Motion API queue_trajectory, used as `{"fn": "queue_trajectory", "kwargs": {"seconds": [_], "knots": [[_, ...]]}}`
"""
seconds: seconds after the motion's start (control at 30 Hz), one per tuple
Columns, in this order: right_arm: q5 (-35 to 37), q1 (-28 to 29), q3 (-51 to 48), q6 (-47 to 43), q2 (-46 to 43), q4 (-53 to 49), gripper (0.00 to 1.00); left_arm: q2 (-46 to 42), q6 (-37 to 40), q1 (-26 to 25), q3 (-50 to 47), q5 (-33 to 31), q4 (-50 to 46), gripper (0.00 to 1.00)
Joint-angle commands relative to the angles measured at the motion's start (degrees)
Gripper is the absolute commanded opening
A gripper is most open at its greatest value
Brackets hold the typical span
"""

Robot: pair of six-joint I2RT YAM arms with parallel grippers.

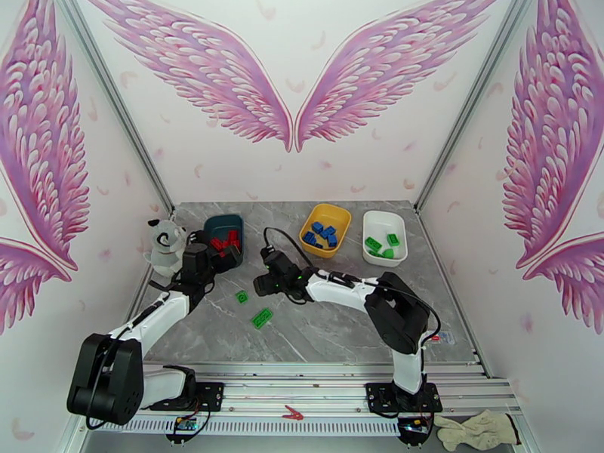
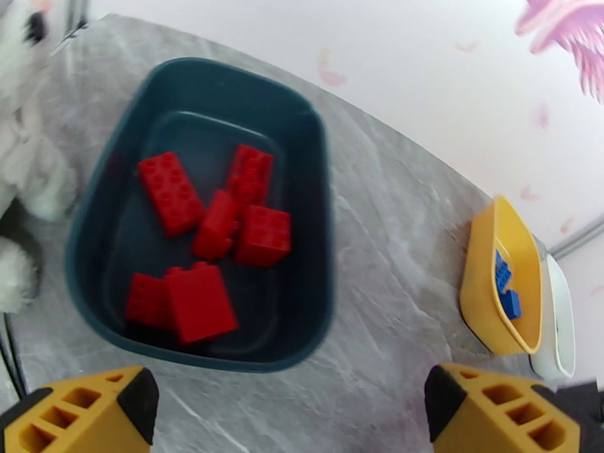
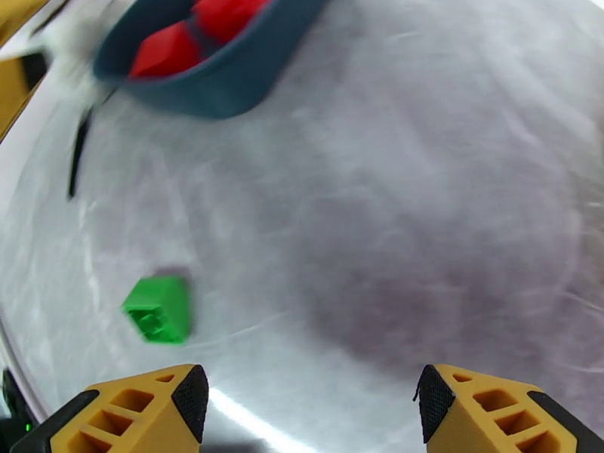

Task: Sort the legos into containers by color

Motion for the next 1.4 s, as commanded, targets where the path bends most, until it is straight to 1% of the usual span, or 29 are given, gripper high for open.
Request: {"fn": "queue_trajectory", "kwargs": {"seconds": [0.0,0.2,0.3,0.47,0.77,1.0,1.1,1.2,1.3,1.37], "knots": [[-1.9,2.9,3.7,-3.1,2.8,-2.3,0.81,-0.8,-2.9,2.1,-1.4,3.1,1.1,0.99],[-0.4,5.9,10.4,-5.0,8.2,-6.8,0.81,-0.2,-5.1,5.5,-2.7,5.8,2.8,0.99],[0.9,6.7,13.7,-5.1,10.9,-8.8,0.77,0.0,-5.9,6.9,-3.3,6.9,3.4,0.99],[1.5,7.1,18.6,-4.7,15.0,-11.3,0.70,0.0,-6.6,8.1,-3.9,7.5,3.9,0.99],[3.3,7.4,24.7,-4.0,19.8,-13.8,0.67,-0.1,-7.0,8.8,-4.3,8.0,4.3,0.99],[5.3,7.4,28.6,-3.3,23.0,-15.6,0.54,-0.2,-7.0,8.8,-4.4,8.1,4.4,0.99],[5.9,7.4,28.4,-3.0,22.6,-15.3,0.42,-0.1,-7.1,8.8,-4.5,8.3,4.6,0.99],[6.7,7.4,25.9,-2.4,20.4,-14.0,0.31,0.1,-7.2,8.8,-4.6,8.8,5.1,0.99],[7.6,7.3,21.5,-2.2,16.6,-11.6,0.27,0.1,-6.9,8.2,-4.5,9.0,5.2,0.99],[8.1,7.2,18.4,-2.0,13.5,-9.9,0.27,-0.1,-6.1,7.2,-4.0,8.5,4.7,0.99]]}}
